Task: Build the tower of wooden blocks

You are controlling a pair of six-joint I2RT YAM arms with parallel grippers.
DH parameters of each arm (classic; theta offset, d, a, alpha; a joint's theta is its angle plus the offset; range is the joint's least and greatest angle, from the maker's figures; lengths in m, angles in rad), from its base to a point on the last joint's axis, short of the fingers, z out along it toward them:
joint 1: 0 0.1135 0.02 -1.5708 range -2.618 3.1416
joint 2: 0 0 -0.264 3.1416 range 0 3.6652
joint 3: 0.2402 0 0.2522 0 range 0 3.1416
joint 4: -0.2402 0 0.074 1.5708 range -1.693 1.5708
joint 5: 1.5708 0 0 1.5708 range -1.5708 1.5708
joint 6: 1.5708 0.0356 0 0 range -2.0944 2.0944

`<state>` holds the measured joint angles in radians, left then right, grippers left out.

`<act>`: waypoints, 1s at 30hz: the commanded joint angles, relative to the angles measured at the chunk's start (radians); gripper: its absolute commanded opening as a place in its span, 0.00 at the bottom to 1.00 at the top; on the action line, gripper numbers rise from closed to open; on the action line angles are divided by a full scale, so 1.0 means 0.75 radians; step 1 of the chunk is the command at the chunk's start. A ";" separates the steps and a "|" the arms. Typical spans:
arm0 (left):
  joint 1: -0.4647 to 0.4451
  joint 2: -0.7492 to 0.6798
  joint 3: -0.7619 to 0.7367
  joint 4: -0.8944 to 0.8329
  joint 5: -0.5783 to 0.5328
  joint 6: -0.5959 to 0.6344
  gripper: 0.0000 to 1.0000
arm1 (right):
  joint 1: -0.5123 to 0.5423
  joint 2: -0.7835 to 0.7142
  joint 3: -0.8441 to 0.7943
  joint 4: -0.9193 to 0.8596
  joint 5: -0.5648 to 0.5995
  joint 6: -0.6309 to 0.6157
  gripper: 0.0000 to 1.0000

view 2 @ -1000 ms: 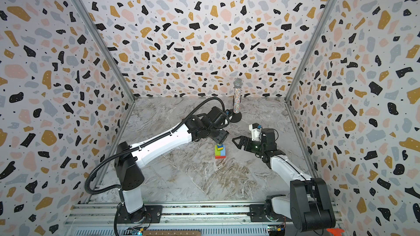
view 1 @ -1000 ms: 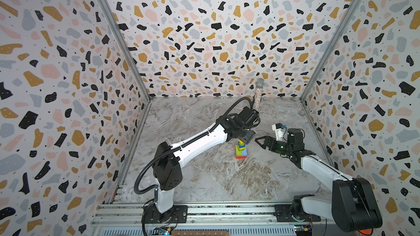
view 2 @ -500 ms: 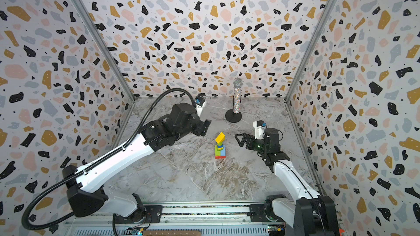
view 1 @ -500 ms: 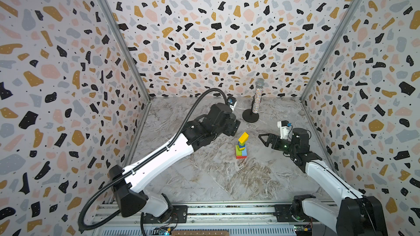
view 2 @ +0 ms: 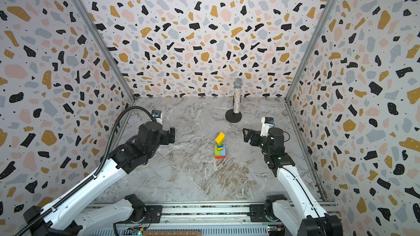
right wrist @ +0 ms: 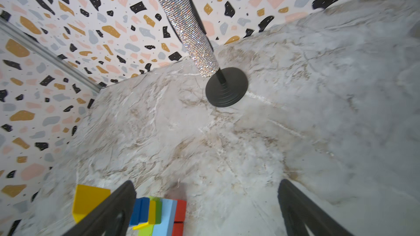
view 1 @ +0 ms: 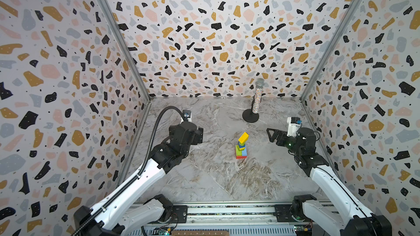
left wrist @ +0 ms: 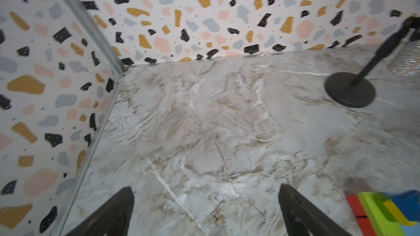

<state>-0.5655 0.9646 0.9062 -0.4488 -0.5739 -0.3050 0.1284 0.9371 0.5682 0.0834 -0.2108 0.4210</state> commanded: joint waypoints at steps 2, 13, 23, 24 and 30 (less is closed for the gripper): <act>0.109 -0.115 -0.153 0.164 -0.103 -0.093 1.00 | -0.001 -0.018 -0.080 0.097 0.191 -0.159 0.99; 0.283 -0.056 -0.507 0.651 -0.246 -0.131 1.00 | 0.002 -0.167 -0.525 0.782 0.373 -0.367 0.99; 0.426 0.329 -0.457 0.873 -0.194 0.049 1.00 | 0.024 0.150 -0.705 1.298 0.700 -0.471 0.99; 0.440 0.357 -0.457 0.879 -0.204 0.058 1.00 | 0.028 0.187 -0.700 1.339 0.730 -0.472 0.99; 0.556 0.416 -0.551 1.134 -0.239 0.100 1.00 | 0.043 0.345 -0.663 1.485 0.717 -0.492 0.99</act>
<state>-0.1772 1.2762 0.5220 0.2367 -0.7334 -0.2619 0.1520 1.1713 0.0513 1.0370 0.2878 0.0708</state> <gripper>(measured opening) 0.998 0.991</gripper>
